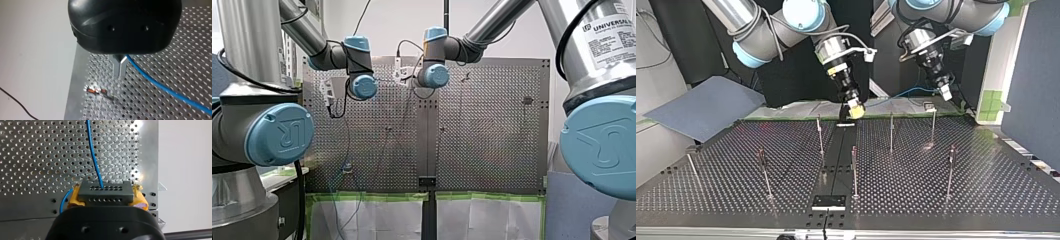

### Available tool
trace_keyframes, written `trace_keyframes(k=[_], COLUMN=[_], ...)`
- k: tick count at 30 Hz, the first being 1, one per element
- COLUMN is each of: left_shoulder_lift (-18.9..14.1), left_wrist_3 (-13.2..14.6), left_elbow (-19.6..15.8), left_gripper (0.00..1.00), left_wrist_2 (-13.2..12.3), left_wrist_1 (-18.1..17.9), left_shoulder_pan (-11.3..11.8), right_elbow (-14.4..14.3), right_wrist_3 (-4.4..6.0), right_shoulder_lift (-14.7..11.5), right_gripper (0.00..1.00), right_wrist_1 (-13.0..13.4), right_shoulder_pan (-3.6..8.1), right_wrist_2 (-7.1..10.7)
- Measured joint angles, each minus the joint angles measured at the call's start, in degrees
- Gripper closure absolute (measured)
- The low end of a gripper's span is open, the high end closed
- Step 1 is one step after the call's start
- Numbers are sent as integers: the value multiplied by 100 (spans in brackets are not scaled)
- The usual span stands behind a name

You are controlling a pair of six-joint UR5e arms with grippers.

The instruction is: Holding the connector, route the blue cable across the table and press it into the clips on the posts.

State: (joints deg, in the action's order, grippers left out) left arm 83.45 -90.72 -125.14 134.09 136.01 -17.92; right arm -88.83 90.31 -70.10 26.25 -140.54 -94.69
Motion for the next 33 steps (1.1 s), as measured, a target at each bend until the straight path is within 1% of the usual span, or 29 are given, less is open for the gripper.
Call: trace_keyframes(k=[6, 9, 12, 15, 19, 25, 30, 33], left_shoulder_lift=[68, 18, -20, -33, -36, -2, 45, 83], left_wrist_3=[-119, -149, -148, -172, -250, -359, -473, -502], left_elbow=[183, 249, 338, 416, 566, 831, 1059, 1184], left_gripper=[100, 100, 100, 100, 100, 100, 100, 100], left_wrist_2=[-295, -444, -604, -752, -953, -1227, -1441, -1519], left_wrist_1=[108, 125, 218, 323, 408, 530, 650, 703], left_shoulder_pan=[123, 239, 389, 535, 735, 987, 1089, 1144], right_elbow=[304, 453, 616, 757, 973, 1229, 1452, 1626], right_wrist_3=[39, 50, 61, 105, 159, 171, 179, 214], right_shoulder_lift=[210, 266, 284, 309, 419, 626, 727, 789], right_gripper=[100, 100, 100, 100, 100, 100, 100, 100], right_wrist_1=[-300, -450, -612, -756, -973, -1255, -1480, -1642], right_shoulder_pan=[-33, -39, -40, -36, -37, -29, -12, 6], right_wrist_2=[7, 8, 10, 18, 60, 162, 222, 254])
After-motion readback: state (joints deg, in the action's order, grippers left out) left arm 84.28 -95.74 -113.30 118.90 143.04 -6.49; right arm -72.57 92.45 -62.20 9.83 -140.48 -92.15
